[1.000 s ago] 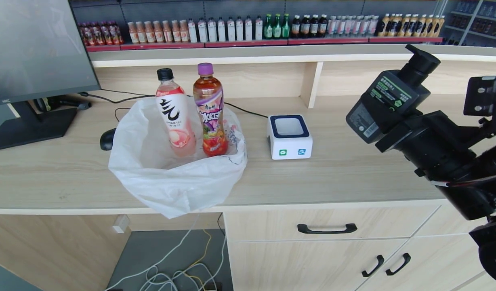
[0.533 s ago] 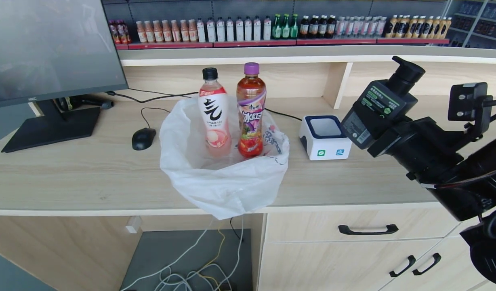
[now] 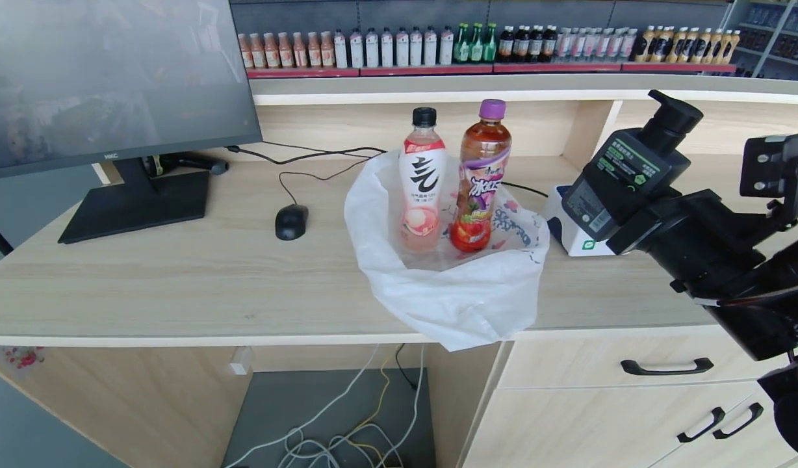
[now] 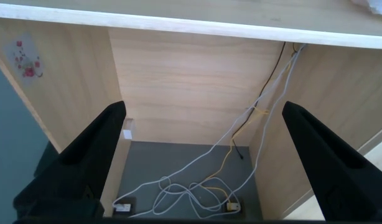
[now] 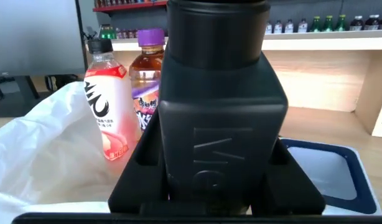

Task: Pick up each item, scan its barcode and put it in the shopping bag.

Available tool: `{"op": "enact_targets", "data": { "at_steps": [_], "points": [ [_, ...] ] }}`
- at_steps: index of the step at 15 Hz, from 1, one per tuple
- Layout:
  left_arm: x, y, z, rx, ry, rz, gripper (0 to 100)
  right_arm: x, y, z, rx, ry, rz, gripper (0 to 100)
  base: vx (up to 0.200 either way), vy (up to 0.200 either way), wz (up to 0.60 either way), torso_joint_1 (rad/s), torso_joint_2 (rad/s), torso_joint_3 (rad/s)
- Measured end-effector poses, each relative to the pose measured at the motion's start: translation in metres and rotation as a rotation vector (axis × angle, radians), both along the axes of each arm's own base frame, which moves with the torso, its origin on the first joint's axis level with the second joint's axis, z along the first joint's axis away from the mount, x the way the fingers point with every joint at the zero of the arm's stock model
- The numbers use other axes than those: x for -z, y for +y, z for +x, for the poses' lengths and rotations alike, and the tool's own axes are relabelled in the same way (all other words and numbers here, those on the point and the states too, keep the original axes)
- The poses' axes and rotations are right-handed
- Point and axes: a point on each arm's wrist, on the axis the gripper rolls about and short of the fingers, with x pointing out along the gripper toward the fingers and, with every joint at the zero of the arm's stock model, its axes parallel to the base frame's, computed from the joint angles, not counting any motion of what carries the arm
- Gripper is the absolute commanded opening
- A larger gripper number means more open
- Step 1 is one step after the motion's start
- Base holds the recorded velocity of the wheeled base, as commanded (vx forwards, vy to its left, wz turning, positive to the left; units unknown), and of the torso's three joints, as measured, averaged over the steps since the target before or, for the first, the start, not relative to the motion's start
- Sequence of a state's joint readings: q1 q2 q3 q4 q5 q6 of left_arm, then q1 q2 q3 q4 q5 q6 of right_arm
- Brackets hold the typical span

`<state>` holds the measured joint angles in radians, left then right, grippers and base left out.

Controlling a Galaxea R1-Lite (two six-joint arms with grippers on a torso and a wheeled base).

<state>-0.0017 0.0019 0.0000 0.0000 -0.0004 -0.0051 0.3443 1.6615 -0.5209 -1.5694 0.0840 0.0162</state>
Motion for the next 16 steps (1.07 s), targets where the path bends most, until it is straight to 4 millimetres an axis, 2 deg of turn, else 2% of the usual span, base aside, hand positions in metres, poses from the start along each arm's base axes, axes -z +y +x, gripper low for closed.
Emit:
{"op": "enact_targets", "data": {
  "at_steps": [4, 8, 11, 16],
  "points": [
    [0.0, 0.0, 0.0, 0.0, 0.0, 0.001, 100, -0.002, 0.004, -0.002, -0.017, -0.01, 0.002, 0, 0.0, 0.0, 0.0, 0.0, 0.0, 0.0],
    [0.0, 0.0, 0.0, 0.001, 0.0, 0.001, 100, 0.005, 0.037, -0.004, -0.133, 0.006, -0.019, 0, 0.0, 0.0, 0.0, 0.0, 0.0, 0.0],
    [0.0, 0.0, 0.0, 0.0, 0.0, 0.001, 100, 0.007, 0.053, 0.008, -0.151, -0.015, -0.046, 0, 0.0, 0.0, 0.0, 0.0, 0.0, 0.0],
    [0.0, 0.0, 0.0, 0.0, 0.0, 0.001, 100, 0.019, 0.068, 0.034, -0.152, 0.0, -0.056, 0, 0.0, 0.0, 0.0, 0.0, 0.0, 0.0]
  ]
}}
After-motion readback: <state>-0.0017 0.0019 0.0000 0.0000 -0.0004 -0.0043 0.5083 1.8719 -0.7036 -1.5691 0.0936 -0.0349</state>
